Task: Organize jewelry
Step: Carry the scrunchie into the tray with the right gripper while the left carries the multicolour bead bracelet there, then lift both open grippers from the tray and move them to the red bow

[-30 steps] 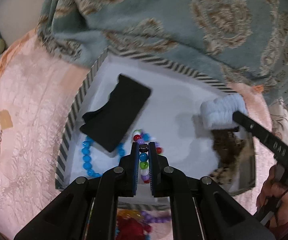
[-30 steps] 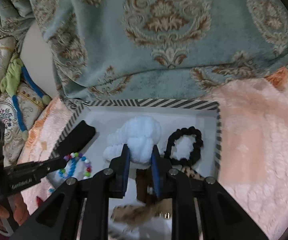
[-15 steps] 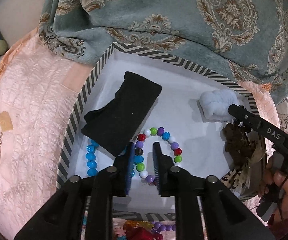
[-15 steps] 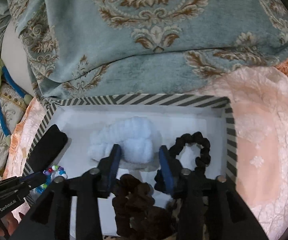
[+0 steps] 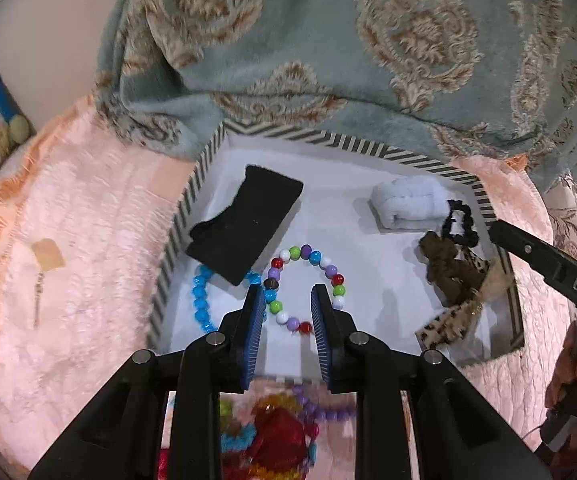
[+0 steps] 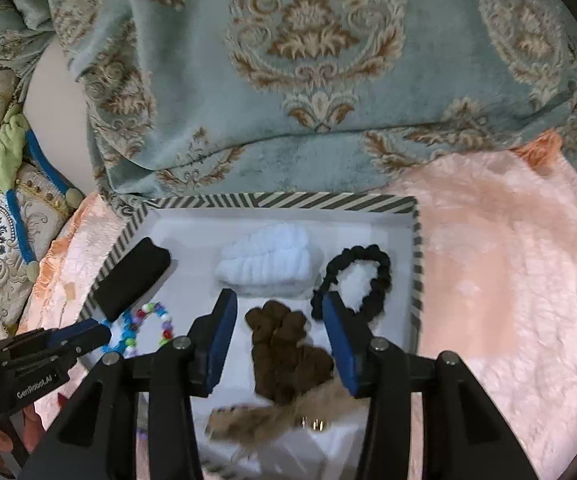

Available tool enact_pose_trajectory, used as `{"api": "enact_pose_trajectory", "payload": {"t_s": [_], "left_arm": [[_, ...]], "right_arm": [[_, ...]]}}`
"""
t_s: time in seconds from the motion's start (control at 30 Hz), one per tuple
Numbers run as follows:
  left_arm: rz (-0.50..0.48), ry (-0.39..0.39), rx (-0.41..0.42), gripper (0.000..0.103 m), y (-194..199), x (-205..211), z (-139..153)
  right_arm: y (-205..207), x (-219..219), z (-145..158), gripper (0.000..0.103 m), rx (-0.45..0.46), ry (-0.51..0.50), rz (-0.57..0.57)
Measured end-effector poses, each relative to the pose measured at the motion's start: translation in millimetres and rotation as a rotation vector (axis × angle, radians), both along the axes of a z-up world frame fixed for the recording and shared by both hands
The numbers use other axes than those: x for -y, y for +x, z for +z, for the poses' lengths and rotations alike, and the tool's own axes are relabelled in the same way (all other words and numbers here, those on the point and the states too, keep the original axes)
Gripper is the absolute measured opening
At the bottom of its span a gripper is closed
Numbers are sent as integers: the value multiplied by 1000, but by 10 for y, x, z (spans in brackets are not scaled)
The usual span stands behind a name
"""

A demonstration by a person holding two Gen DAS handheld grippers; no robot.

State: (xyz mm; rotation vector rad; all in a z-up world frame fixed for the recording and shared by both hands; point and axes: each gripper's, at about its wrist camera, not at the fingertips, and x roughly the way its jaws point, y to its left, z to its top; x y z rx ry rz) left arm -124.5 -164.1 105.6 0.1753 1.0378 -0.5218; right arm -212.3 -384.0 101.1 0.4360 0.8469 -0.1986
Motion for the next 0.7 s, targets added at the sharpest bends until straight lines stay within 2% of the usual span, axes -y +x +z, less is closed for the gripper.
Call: {"api": "enact_pose_trajectory", "payload": {"t_s": [0.1, 0.53, 0.7], "left_arm": [[2, -1, 31, 8, -150, -73, 105], [26, 8, 132, 8, -898, -552, 499], [21, -4, 175, 8, -1137, -695, 699]], "right_arm": [[-237, -99, 119, 53, 16, -19, -10], [-1113, -698, 464, 54, 30, -58, -29], [-1383, -888, 664, 59, 54, -70, -44]]}}
